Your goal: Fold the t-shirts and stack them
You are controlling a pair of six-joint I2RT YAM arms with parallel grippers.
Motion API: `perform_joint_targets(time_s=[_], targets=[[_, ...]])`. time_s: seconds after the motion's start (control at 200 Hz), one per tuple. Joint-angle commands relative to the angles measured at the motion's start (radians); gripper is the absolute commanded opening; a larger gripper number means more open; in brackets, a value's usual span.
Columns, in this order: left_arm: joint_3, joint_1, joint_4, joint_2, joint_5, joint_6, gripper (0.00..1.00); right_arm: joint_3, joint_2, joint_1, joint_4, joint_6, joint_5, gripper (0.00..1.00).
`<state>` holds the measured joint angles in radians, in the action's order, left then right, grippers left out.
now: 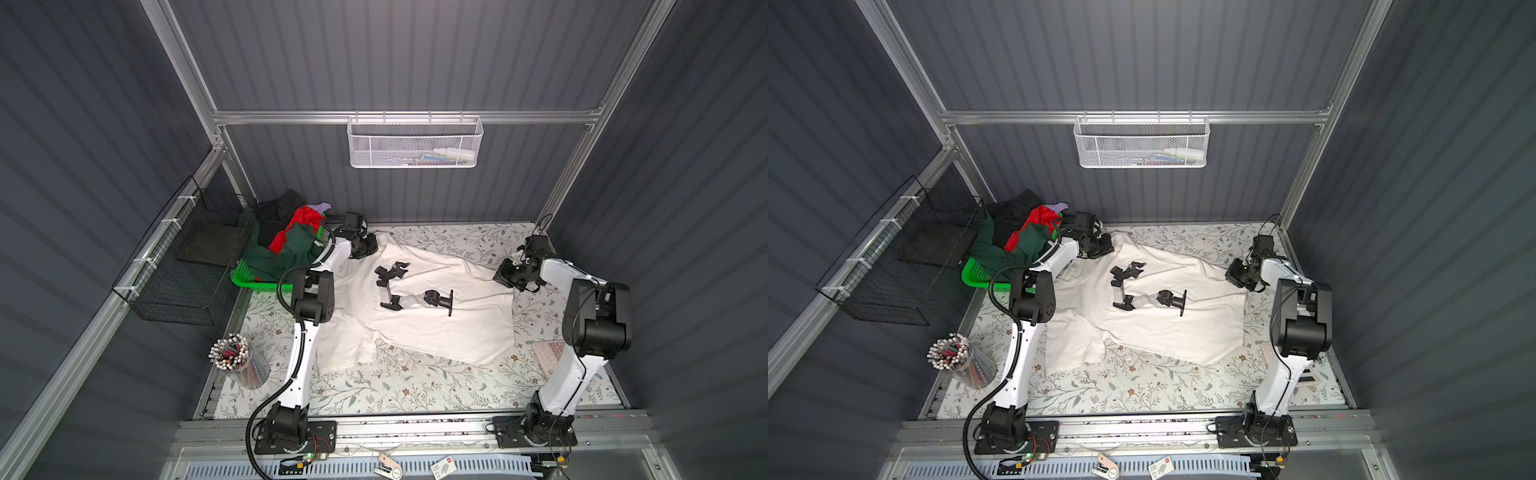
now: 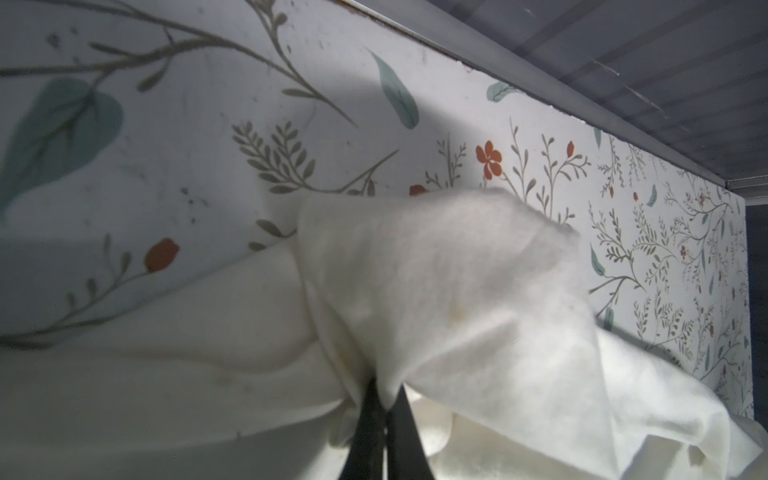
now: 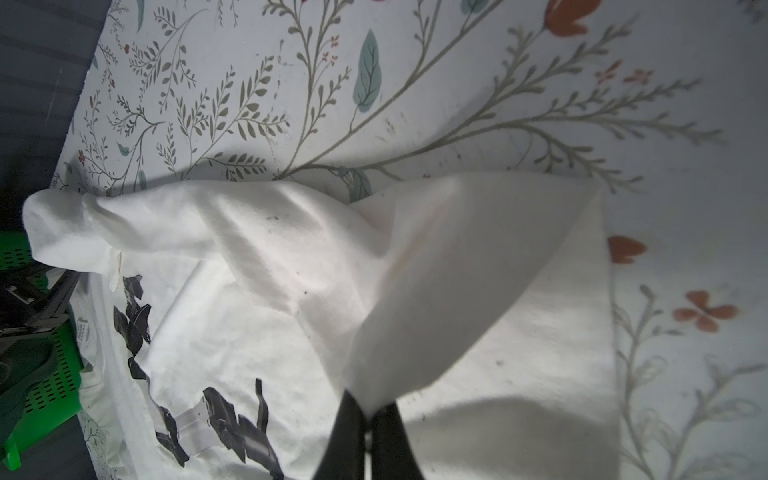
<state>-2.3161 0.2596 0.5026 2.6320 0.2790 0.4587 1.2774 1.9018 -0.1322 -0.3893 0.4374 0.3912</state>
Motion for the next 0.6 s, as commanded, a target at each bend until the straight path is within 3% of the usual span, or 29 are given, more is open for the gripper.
perform_joint_targets(time_s=[0.0,0.595], targets=[[0.000,-0.005,0.074,-0.006,-0.029,-0.029,0.00,0.022,0.013,-0.007,-0.005,-0.007,0.009,0.00],[0.056,-0.035,0.086,-0.231,-0.022,-0.044,0.00,0.067,-0.013,-0.023,-0.015,-0.002,-0.006,0.00]])
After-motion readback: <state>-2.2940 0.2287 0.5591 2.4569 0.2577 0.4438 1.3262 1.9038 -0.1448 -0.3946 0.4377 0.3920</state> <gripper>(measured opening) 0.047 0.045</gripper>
